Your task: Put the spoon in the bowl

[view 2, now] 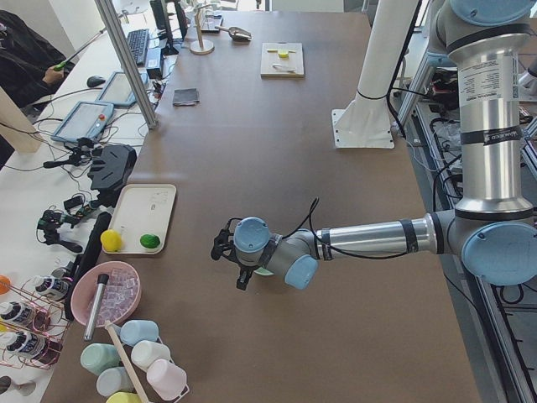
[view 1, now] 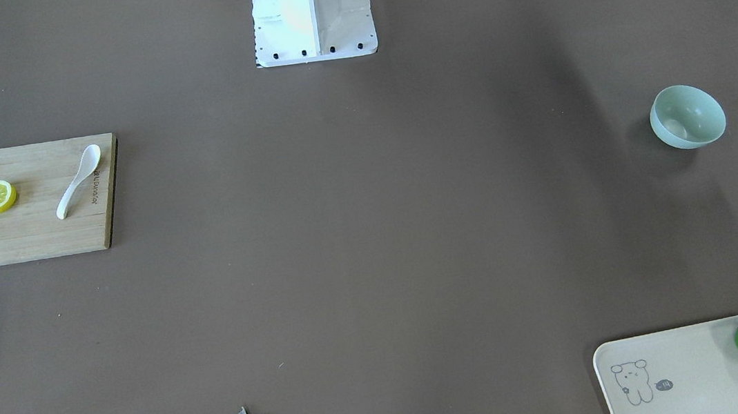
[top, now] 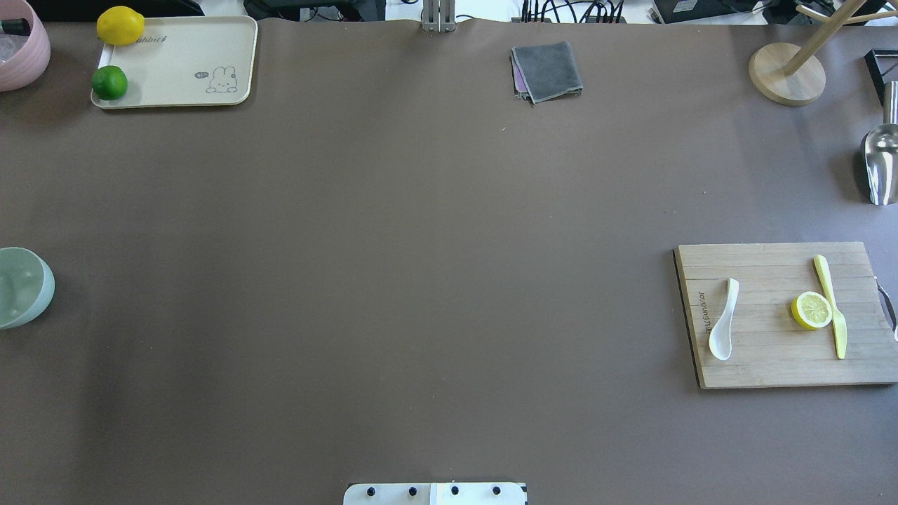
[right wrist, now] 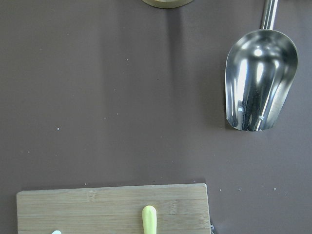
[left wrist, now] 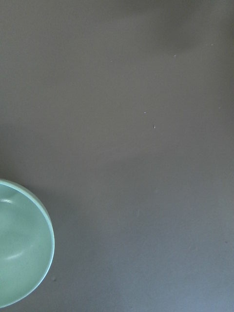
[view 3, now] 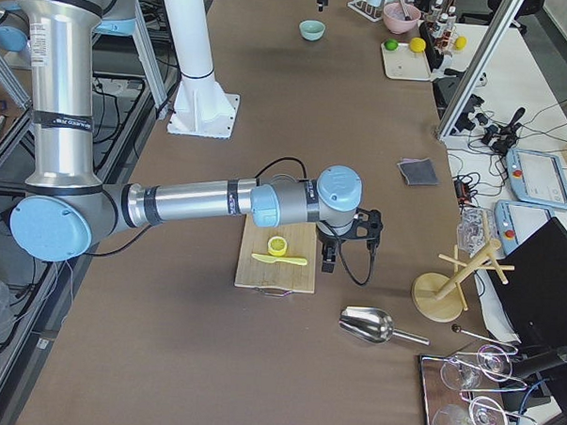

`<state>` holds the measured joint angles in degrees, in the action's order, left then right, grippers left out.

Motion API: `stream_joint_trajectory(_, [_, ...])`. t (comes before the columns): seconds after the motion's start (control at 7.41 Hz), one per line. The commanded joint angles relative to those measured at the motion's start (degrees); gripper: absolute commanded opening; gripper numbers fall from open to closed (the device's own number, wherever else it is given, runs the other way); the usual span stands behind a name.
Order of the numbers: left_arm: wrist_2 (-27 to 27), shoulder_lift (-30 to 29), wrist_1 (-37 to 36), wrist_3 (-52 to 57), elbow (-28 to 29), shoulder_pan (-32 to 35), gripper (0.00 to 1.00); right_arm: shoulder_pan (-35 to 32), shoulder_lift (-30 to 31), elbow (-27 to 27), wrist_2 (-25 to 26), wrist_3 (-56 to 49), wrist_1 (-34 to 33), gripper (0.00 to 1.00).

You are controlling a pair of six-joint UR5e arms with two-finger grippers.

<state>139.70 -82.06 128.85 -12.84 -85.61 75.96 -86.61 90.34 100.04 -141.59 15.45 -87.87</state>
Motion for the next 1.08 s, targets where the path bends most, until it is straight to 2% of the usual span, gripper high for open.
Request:
stream_joint_trajectory(0.0, [0.0,0.1,0.1,-0.2,1.0,-3.1,0.98,0.0,0.0,0.6,-0.3,0.4,0.1,1.00])
stream_joint_trajectory(0.94, [-0.1,-0.6,2.4,0.0,4.9,-7.7,0.98,0.2,-1.0,0.9,-0.4,0.6,0.0,1.00])
